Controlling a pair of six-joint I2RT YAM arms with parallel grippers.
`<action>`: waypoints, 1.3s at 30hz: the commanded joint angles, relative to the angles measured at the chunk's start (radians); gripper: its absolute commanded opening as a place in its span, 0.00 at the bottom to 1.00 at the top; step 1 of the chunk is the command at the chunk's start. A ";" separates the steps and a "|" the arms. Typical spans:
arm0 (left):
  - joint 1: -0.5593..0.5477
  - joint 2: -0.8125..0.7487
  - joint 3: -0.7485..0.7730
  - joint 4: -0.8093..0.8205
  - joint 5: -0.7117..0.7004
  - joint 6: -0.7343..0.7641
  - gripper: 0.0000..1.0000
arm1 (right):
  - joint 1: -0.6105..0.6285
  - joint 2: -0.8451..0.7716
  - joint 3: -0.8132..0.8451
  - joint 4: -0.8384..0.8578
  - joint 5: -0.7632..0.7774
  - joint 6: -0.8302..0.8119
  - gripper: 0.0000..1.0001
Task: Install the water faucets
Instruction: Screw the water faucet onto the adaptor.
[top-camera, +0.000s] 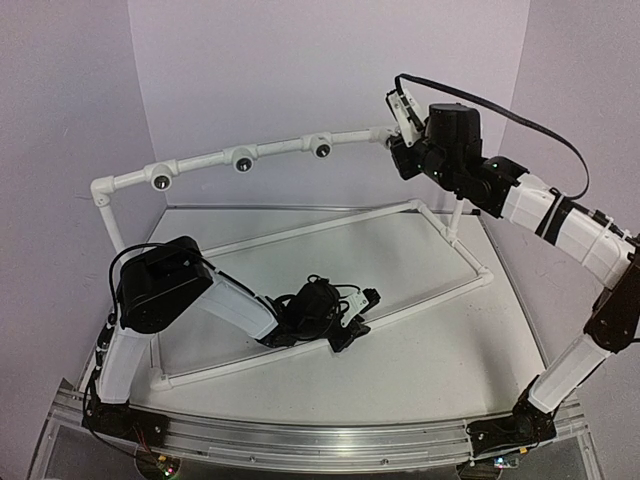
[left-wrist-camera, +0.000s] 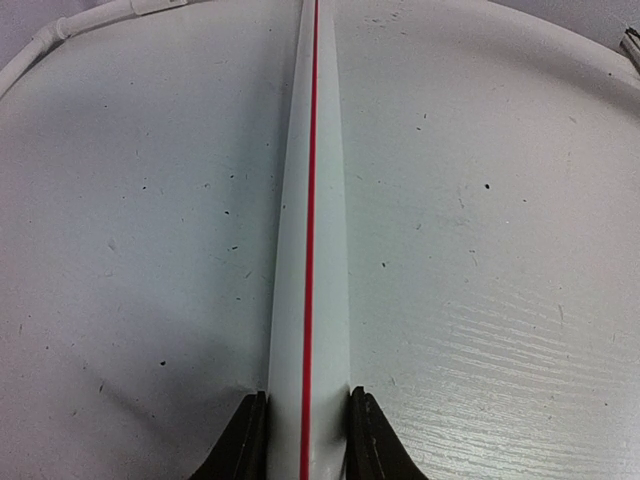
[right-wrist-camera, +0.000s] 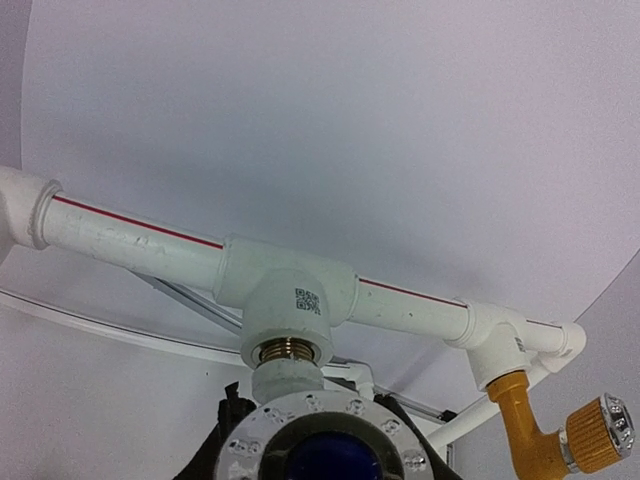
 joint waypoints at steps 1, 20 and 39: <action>-0.012 0.137 -0.085 -0.433 0.036 -0.030 0.00 | 0.067 0.067 0.023 0.023 0.111 -0.423 0.00; -0.012 0.139 -0.082 -0.436 0.040 -0.028 0.00 | 0.014 0.029 0.075 -0.081 -0.023 -0.218 0.45; -0.012 0.139 -0.081 -0.439 0.041 -0.028 0.00 | -0.053 0.048 0.124 -0.122 -0.045 -0.021 0.30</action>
